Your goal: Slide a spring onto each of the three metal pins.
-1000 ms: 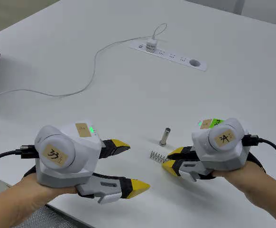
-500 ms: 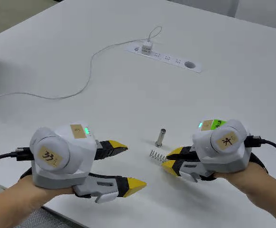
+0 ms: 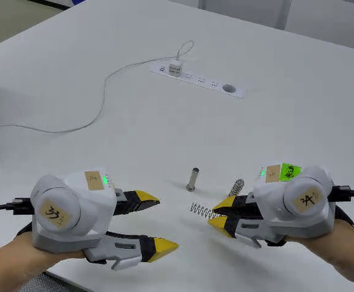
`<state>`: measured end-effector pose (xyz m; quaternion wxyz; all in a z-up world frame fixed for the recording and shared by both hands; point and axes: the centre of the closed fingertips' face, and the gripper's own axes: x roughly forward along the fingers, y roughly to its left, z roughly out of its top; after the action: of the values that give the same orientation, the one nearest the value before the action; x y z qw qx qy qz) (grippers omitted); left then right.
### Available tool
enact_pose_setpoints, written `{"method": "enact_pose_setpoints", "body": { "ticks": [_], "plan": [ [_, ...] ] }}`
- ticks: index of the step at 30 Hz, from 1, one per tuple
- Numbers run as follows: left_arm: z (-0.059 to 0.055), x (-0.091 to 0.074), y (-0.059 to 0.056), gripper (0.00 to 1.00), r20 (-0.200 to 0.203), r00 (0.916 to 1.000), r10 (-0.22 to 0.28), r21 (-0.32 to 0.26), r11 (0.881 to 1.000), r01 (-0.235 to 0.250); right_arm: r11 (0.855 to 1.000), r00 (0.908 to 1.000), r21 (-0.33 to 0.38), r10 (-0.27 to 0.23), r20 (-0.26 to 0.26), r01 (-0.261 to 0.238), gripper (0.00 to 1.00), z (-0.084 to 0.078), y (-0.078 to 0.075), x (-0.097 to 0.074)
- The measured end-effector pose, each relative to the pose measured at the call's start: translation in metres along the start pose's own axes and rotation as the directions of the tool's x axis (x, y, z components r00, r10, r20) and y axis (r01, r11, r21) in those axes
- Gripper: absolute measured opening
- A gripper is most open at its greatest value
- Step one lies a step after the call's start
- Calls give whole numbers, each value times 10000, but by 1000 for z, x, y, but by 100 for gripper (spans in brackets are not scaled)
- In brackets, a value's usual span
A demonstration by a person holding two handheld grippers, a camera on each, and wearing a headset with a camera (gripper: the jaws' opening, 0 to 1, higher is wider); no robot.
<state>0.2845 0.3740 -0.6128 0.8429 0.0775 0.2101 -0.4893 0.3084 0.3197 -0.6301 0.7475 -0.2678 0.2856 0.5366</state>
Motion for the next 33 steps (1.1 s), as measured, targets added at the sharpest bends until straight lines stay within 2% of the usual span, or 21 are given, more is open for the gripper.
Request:
{"method": "enact_pose_setpoints", "body": {
  "ticks": [6,11,14,17,19,24,26,29,31,33],
  "plan": [
    [6,0,1,45,275,9996,18,-295,9996,-10,9982,9991,-510,332,264,-319,10,7,13,-5],
    [15,3,-6,41,226,9991,-362,277,9990,356,9965,9976,-696,501,473,-467,10,14,19,-8],
    [25,4,-10,38,369,9973,-642,580,9964,620,9945,9964,-880,622,572,-570,10,19,23,-10],
    [31,7,-16,30,315,9937,-1073,809,9912,1045,9919,9951,-1064,759,635,-688,10,24,27,-11],
    [35,9,-17,25,340,9924,-1179,981,9886,1140,9910,9947,-1125,800,638,-725,10,26,28,-11],
    [34,11,-19,25,-75,9895,-1443,1537,9776,1437,9875,9929,-1345,929,745,-823,10,34,31,-13],
    [31,11,-20,24,-360,9875,-1532,1782,9714,1572,9857,9924,-1462,955,776,-835,10,36,31,-14],
    [28,12,-18,23,-697,9873,-1429,2078,9659,1545,9839,9917,-1568,999,811,-862,10,39,31,-15],
    [31,13,-16,21,-802,9886,-1272,2108,9672,1416,9825,9913,-1638,1032,816,-888,10,41,32,-16],
    [36,13,-16,17,-749,9896,-1229,2473,9591,1378,9813,9913,-1725,1013,836,-857,10,42,32,-16]
  ]
}}
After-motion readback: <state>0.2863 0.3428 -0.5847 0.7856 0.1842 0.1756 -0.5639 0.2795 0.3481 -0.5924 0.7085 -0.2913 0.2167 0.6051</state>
